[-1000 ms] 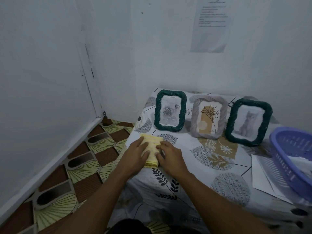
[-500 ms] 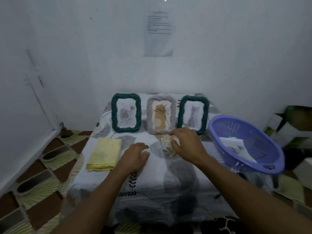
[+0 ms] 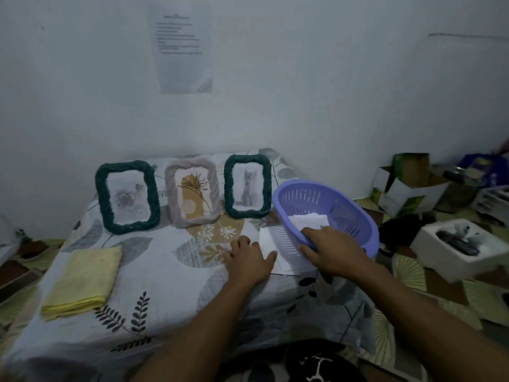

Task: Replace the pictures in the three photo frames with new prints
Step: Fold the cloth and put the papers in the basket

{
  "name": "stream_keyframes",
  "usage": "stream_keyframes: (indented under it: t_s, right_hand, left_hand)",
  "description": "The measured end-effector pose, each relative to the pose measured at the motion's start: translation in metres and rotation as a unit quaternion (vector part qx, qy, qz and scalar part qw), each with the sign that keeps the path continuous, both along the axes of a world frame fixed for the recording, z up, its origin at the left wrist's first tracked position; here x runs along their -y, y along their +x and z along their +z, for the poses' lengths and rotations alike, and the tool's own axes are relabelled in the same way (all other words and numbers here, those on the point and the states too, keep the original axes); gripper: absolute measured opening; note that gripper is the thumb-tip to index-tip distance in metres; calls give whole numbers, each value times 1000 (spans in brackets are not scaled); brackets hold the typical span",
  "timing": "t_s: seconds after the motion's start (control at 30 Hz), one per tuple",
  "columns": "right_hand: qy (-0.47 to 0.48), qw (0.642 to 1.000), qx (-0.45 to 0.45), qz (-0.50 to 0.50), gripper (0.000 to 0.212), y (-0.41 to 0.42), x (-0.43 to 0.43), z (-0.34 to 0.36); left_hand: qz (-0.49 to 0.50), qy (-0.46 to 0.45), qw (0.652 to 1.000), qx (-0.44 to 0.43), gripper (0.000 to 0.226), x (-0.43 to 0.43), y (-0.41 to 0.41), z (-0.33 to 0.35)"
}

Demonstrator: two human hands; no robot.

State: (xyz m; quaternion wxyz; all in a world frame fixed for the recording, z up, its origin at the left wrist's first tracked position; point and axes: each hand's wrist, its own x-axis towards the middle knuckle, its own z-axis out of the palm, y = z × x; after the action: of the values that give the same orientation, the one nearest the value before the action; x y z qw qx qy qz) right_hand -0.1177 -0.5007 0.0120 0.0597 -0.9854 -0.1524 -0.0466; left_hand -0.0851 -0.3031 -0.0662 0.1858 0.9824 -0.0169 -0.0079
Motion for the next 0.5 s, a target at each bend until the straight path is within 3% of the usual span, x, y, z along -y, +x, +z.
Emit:
stream_keyframes:
  t_s: [0.2,0.33,0.5]
  right_hand:
    - [20,995,89,-26,10,2,27,15]
    - [-40,995,91,-29,15,-2,37,5]
    - [-38,995,94,-23,17,-6,38,-8]
  left_hand:
    - [81,27,996,32,98,36,10,-5]
    - [98,-19,994,47,78,50,11,-5]
    - [78,-118,990,21,73,50,16,9]
